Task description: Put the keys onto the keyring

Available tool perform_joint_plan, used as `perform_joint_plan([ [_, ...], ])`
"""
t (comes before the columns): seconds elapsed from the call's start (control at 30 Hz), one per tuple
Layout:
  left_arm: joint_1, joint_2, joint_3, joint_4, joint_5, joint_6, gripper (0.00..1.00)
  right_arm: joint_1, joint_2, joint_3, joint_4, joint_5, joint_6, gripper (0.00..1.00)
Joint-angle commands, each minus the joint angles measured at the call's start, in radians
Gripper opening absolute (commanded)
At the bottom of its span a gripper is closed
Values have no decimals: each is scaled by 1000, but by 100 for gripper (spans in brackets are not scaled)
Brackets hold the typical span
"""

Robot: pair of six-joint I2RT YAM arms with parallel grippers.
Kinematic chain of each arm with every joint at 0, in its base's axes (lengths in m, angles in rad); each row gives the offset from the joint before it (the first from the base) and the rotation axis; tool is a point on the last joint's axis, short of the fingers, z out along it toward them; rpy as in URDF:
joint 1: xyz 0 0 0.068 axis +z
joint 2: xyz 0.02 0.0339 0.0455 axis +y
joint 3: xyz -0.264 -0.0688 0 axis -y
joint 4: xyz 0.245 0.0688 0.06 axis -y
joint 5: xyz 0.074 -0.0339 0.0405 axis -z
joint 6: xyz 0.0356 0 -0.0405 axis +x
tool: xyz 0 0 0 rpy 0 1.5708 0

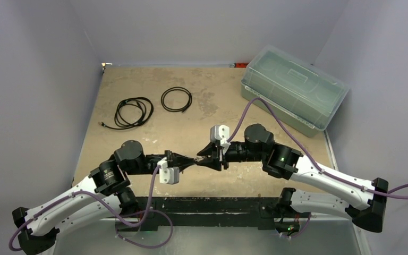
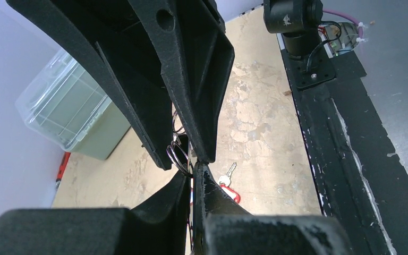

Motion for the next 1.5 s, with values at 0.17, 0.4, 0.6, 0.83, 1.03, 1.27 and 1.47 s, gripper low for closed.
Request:
perform_joint_plan([
  [0.17,19,-33,-2,123,44,-29,0,21,10,1,-31,37,-45,46],
  [0.4,22,-41,-6,123,46,-25,0,39,35,10,-30,73,-58,28],
  [0.6,25,-27,-5,115,48,-21,0,39,8,4,-1,64,-62,0],
  [0.83,25,-27,34,12,7,-25,43,51,-56,-6,9,111,-54,0],
  [1.03,25,-19,123,-142,-2,-54,55,101,-18,20,-37,207,-66,0],
  [1.27,25,91,323,-327,-100,-107,56,127,-6,18,-41,267,-72,0],
  [1.47,25,162,396,-334,-187,-318,56,140,-36,1,-19,310,-72,0],
])
